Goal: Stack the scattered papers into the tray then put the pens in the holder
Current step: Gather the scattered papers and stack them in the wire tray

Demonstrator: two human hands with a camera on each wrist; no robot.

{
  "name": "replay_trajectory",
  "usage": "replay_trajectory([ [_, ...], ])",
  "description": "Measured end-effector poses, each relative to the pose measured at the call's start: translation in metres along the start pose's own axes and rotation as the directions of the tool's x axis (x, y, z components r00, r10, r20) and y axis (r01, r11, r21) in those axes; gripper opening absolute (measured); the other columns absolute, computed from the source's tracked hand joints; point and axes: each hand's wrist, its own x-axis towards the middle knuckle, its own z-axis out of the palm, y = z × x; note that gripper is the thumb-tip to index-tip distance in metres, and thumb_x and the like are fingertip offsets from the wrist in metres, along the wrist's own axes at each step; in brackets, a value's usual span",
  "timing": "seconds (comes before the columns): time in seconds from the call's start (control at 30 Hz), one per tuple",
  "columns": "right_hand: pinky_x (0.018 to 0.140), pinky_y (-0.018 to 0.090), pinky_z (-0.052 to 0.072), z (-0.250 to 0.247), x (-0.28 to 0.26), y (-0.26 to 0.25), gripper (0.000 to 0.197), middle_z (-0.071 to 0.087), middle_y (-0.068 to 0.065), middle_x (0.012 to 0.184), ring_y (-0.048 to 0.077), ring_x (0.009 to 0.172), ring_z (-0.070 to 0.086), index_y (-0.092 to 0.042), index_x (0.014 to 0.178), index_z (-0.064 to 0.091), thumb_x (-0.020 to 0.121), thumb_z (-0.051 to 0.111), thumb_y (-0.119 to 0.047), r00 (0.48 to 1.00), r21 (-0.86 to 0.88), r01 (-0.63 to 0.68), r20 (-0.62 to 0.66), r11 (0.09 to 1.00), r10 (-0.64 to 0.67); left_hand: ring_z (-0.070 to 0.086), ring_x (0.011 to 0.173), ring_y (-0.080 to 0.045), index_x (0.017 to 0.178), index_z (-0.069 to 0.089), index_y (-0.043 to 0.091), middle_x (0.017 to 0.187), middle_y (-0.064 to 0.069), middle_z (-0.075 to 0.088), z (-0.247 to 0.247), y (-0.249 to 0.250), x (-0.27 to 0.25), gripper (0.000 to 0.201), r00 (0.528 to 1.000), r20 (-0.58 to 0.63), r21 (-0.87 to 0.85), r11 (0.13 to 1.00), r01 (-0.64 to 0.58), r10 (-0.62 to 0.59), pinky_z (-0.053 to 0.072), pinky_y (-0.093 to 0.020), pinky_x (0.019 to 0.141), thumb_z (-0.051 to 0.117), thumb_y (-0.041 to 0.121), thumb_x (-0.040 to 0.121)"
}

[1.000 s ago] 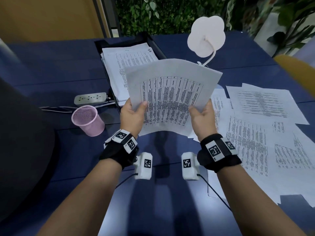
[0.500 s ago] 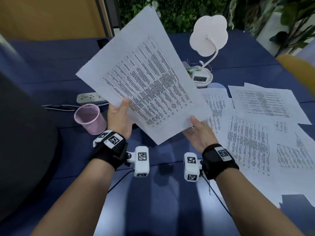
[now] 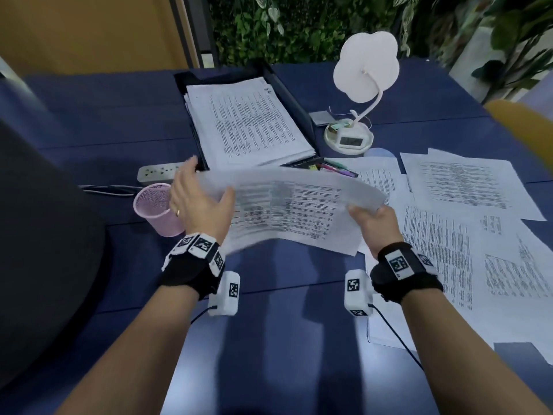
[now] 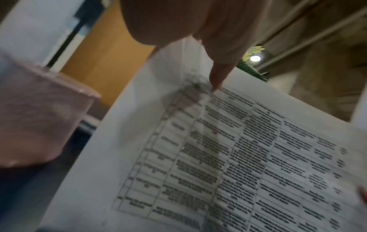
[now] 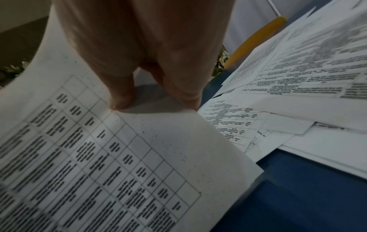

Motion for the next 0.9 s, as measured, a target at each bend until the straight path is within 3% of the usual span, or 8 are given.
replay_trajectory([
  [0.07, 0.066, 0.021, 0.052, -0.001, 0.000, 0.000, 0.015, 0.068, 0.000, 0.086, 0.002, 0.066, 0.066, -0.008, 0.100, 0.065, 0.087, 0.063, -0.003, 0.999, -0.033, -0.002, 0.047, 0.999, 0.004, 0.019, 0.142, -0.024, 0.142, 0.033, 0.022, 0.152, -0.004, 0.027, -0.003, 0.014, 0.001, 0.083, 0.984, 0.040, 0.137, 0.974, -0.178, 0.175, 0.006, -0.045, 0.113, 0.072, 0.040, 0.070],
  [0.13, 0.078, 0.025, 0.052, -0.001, -0.001, -0.004, 0.019, 0.069, -0.002, 0.090, 0.007, 0.077, 0.066, -0.007, 0.105, 0.066, 0.087, 0.064, -0.005, 0.996, -0.049, 0.012, 0.083, 0.999, -0.008, 0.016, 0.143, -0.024, 0.140, 0.037, 0.024, 0.152, -0.004, 0.028, -0.008, 0.032, 0.007, 0.077, 0.944, 0.149, 0.227, 0.919, -0.324, 0.296, -0.001, -0.044, 0.113, 0.070, 0.042, 0.073],
  [0.27, 0.079, 0.019, 0.053, 0.000, -0.004, -0.014, 0.018, 0.069, -0.003, 0.092, 0.004, 0.079, 0.066, -0.011, 0.102, 0.067, 0.087, 0.063, -0.002, 0.992, -0.031, 0.040, 0.118, 0.999, -0.036, 0.052, 0.109, -0.020, 0.103, 0.065, 0.028, 0.104, 0.005, 0.067, -0.017, 0.059, 0.023, 0.019, 0.837, 0.396, 0.307, 0.804, -0.509, 0.378, 0.016, -0.045, 0.109, 0.056, 0.037, 0.089],
  [0.33, 0.078, 0.026, 0.053, -0.001, -0.005, -0.014, 0.021, 0.070, -0.003, 0.090, 0.006, 0.076, 0.067, -0.018, 0.092, 0.066, 0.084, 0.065, 0.002, 0.992, -0.030, 0.040, 0.117, 0.999, -0.037, 0.053, 0.104, -0.021, 0.100, 0.064, 0.030, 0.099, 0.006, 0.067, -0.017, 0.063, 0.025, 0.016, 0.812, 0.475, 0.355, 0.770, -0.530, 0.339, 0.019, -0.044, 0.104, 0.054, 0.035, 0.089],
  [0.47, 0.079, 0.031, 0.053, -0.002, -0.007, -0.009, 0.030, 0.068, -0.002, 0.091, 0.007, 0.078, 0.067, -0.023, 0.090, 0.062, 0.083, 0.063, 0.006, 0.990, -0.051, 0.055, 0.135, 0.997, -0.048, 0.051, 0.108, -0.027, 0.116, 0.056, 0.026, 0.110, -0.002, 0.064, -0.012, 0.059, 0.021, 0.027, 0.755, 0.631, 0.408, 0.750, -0.520, 0.180, 0.028, -0.043, 0.097, 0.052, 0.030, 0.090],
  [0.57, 0.079, 0.026, 0.053, -0.001, -0.007, -0.009, 0.030, 0.067, -0.003, 0.092, 0.010, 0.083, 0.065, -0.024, 0.092, 0.061, 0.086, 0.060, 0.005, 0.991, -0.018, 0.076, 0.114, 0.997, -0.073, 0.054, 0.103, -0.027, 0.111, 0.060, 0.022, 0.105, -0.005, 0.065, -0.010, 0.056, 0.018, 0.023, 0.763, 0.610, 0.413, 0.736, -0.536, 0.213, 0.026, -0.041, 0.095, 0.049, 0.019, 0.092],
  [0.67, 0.075, 0.021, 0.054, 0.000, -0.006, -0.013, 0.027, 0.067, -0.004, 0.092, 0.008, 0.081, 0.065, -0.021, 0.096, 0.060, 0.086, 0.061, 0.004, 0.989, -0.006, 0.105, 0.104, 0.994, -0.104, 0.054, 0.099, -0.026, 0.106, 0.061, 0.026, 0.098, -0.001, 0.065, -0.013, 0.057, 0.018, 0.020, 0.771, 0.596, 0.418, 0.732, -0.537, 0.225, 0.025, -0.041, 0.093, 0.049, 0.020, 0.091],
  [0.9, 0.081, 0.034, 0.050, 0.004, 0.003, -0.028, 0.024, 0.062, 0.002, 0.091, 0.014, 0.083, 0.058, -0.024, 0.093, 0.058, 0.082, 0.068, -0.005, 0.948, -0.139, 0.316, 0.009, 0.938, -0.318, 0.061, 0.085, -0.026, 0.084, 0.053, 0.026, 0.077, 0.001, 0.060, -0.015, 0.057, 0.024, 0.020, 0.741, 0.658, 0.456, 0.711, -0.536, 0.135, 0.026, -0.040, 0.094, 0.050, 0.008, 0.090],
])
